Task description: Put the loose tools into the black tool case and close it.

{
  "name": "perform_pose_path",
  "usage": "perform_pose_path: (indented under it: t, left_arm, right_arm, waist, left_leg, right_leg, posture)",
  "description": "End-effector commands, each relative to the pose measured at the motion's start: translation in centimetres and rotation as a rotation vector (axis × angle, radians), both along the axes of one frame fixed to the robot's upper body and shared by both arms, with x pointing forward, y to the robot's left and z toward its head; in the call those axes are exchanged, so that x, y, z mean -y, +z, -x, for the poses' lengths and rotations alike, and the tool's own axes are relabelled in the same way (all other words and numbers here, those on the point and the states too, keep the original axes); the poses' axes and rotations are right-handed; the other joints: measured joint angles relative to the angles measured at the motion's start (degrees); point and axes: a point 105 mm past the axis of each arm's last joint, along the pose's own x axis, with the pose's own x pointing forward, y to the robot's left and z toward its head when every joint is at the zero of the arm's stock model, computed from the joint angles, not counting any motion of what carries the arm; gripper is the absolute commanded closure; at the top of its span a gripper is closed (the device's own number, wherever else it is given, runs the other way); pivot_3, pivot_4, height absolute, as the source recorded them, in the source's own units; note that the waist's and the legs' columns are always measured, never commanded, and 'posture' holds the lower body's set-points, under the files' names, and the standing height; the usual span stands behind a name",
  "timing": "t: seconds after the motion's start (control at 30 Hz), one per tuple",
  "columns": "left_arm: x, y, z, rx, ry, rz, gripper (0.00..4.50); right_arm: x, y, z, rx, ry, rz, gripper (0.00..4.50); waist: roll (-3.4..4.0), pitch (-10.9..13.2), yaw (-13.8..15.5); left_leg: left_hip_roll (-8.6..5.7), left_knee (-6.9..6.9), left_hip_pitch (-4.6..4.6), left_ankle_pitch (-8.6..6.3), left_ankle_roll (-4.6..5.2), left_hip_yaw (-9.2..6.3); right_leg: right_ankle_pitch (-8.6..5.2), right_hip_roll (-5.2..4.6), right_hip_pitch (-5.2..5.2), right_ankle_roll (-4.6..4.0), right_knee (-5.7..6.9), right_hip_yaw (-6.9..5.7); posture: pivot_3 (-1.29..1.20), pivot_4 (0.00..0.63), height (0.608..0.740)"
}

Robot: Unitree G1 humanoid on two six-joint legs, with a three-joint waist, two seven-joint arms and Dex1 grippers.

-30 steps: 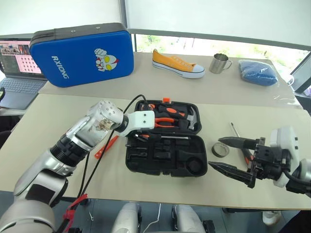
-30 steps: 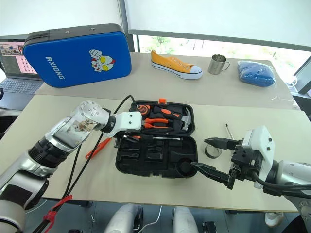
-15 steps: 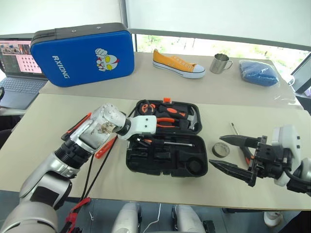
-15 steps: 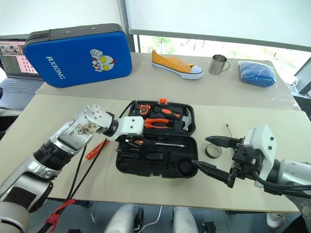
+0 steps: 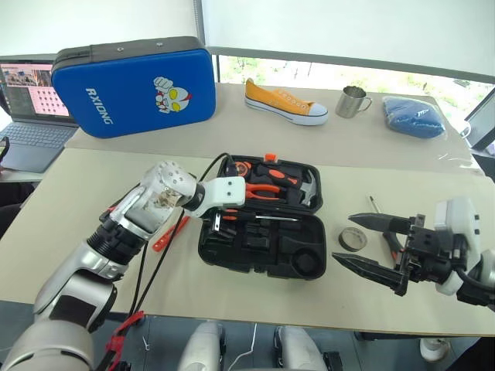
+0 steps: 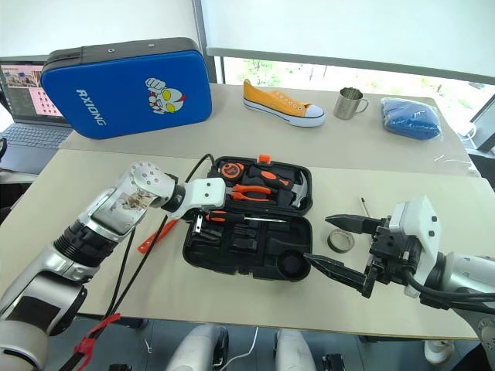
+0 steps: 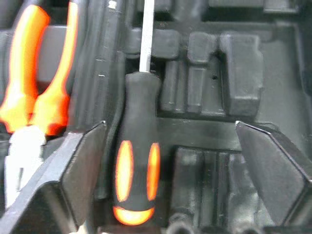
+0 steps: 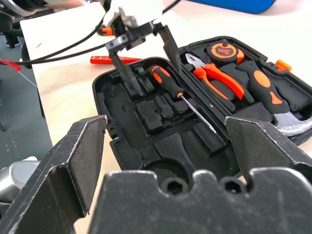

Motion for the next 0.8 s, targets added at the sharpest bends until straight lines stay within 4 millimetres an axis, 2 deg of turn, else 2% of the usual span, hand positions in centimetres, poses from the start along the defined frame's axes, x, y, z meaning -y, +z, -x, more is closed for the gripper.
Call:
perform_pose_path:
  t: [0.03, 0.17, 0.3, 0.7, 0.8]
  left_arm:
    - [0.7, 2.3, 0.3, 0.06, -0.051, 0.031, 1.59]
    - [0.9, 1.7, -0.2, 0.085, -0.062, -0.002, 3.01]
    - [1.1, 0.1, -1.1, 0.113, -0.065, -0.047, 4.45]
    - [1.8, -1.4, -1.2, 0.082, -0.087, -0.09, 4.49]
    - [1.7, -2.4, -1.3, 0.107, -0.109, -0.143, 4.49]
  right_arm:
    - [0.0, 0.6, 0.1, 0.026, 0.006, 0.002, 0.0]
    - [0.0, 0.5, 0.0, 0.026, 0.003, 0.005, 0.0]
    - [0.1, 0.4, -0.1, 0.027, -0.002, 0.01, 0.0]
    - [0.2, 0.2, 0.2, 0.018, -0.011, 0.014, 0.0]
    - [0.1, 0.3, 0.2, 0.018, -0.012, 0.009, 0.0]
  waist:
    - [0.0, 0.0, 0.0]
    - [0.0, 0.0, 0.0]
    - [0.0, 0.0, 0.0]
    - [0.0, 0.0, 0.1]
    - [0.01, 0.0, 0.1]
  left_leg:
    - [0.0, 0.0, 0.0, 0.0, 0.0, 0.0]
    - [-0.01, 0.0, 0.01, 0.0, 0.0, 0.0]
    - [-0.02, 0.0, 0.02, 0.0, 0.0, 0.0]
    - [-0.03, 0.03, 0.01, 0.0, 0.01, -0.01]
    - [-0.03, 0.04, 0.01, 0.0, 0.01, -0.02]
  right_leg:
    - [0.0, 0.0, 0.0, 0.0, 0.0, 0.0]
    - [0.0, 0.01, 0.0, 0.0, 0.01, 0.0]
    - [0.0, 0.0, 0.01, 0.0, 0.01, 0.0]
    - [0.0, -0.02, 0.04, 0.01, 0.02, 0.0]
    - [0.0, -0.02, 0.04, 0.01, 0.02, 0.0]
  posture:
    - [0.0, 0.15, 0.739]
    - [0.0, 0.15, 0.739]
    - [0.0, 0.15, 0.739]
    - [0.0, 0.15, 0.739]
    - [0.0, 0.15, 0.739]
